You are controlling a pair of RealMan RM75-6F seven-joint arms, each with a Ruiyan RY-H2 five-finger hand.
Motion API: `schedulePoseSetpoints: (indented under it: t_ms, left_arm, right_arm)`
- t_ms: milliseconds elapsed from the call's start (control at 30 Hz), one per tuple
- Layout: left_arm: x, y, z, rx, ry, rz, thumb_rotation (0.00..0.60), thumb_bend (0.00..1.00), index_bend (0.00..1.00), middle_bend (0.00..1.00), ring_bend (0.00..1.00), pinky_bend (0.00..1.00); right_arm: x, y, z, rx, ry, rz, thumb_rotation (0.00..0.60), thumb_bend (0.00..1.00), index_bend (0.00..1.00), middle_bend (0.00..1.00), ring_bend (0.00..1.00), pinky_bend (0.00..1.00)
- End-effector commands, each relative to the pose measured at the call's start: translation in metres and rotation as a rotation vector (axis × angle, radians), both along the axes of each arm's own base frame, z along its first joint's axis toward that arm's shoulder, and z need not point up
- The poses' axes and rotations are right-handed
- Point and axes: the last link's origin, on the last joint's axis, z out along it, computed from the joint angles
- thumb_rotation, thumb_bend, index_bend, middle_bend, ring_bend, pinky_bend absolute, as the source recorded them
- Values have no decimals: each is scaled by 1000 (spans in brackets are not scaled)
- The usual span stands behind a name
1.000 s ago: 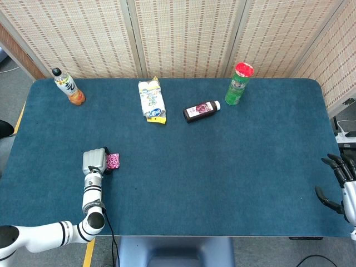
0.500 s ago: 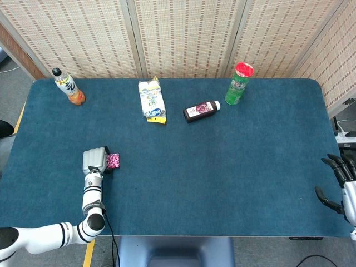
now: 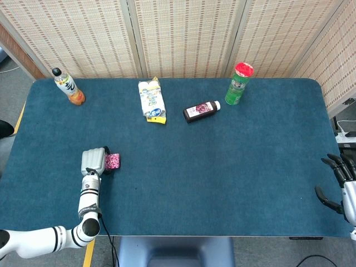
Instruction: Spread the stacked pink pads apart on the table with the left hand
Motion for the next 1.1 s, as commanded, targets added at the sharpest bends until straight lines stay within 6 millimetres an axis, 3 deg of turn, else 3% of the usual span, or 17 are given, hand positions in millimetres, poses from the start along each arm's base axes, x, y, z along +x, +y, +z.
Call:
schedulePoseSetpoints:
  t_ms: [33, 300, 367, 467, 700, 833, 967, 1100]
  left_arm:
    - [-6, -9, 9, 1, 0, -16, 600, 236, 517, 1000, 1000, 1000]
    - [-31, -24, 28, -13, 43, -23, 600, 236, 520, 1000, 1000, 1000]
    - [-61, -37, 43, -8, 92, 16, 600, 236, 521, 1000, 1000, 1000]
    - [-88, -49, 54, -12, 108, 25, 600, 236, 527, 1000, 1000, 1000]
    - [-117, -52, 54, -27, 155, 44, 600, 235, 523, 1000, 1000, 1000]
    - [-118, -52, 49, -28, 165, 33, 600, 238, 405, 1000, 1000, 1000]
    - [-114, -51, 46, -32, 167, 17, 600, 252, 204, 1000, 1000, 1000]
    - [-110, -50, 45, -34, 169, 13, 600, 243, 123, 1000, 1000, 1000]
  right_arm:
    - [0, 0, 0, 0, 0, 0, 600, 272, 191, 128, 73, 284]
    - [0, 0, 0, 0, 1, 0, 600, 272, 191, 128, 73, 284]
    - [0, 0, -1, 1, 1, 1, 600, 272, 191, 128, 73, 284]
    - [1, -1, -2, 0, 5, 1, 600, 271, 192, 128, 73, 284]
    - [1, -1, -3, -2, 9, -5, 600, 271, 192, 128, 73, 284]
    - [0, -1, -2, -9, 7, -7, 600, 271, 191, 128, 73, 284]
    - [0, -1, -2, -7, 6, -7, 600, 272, 191, 128, 73, 284]
    - [0, -1, 0, -12, 2, -6, 600, 272, 191, 128, 73, 284]
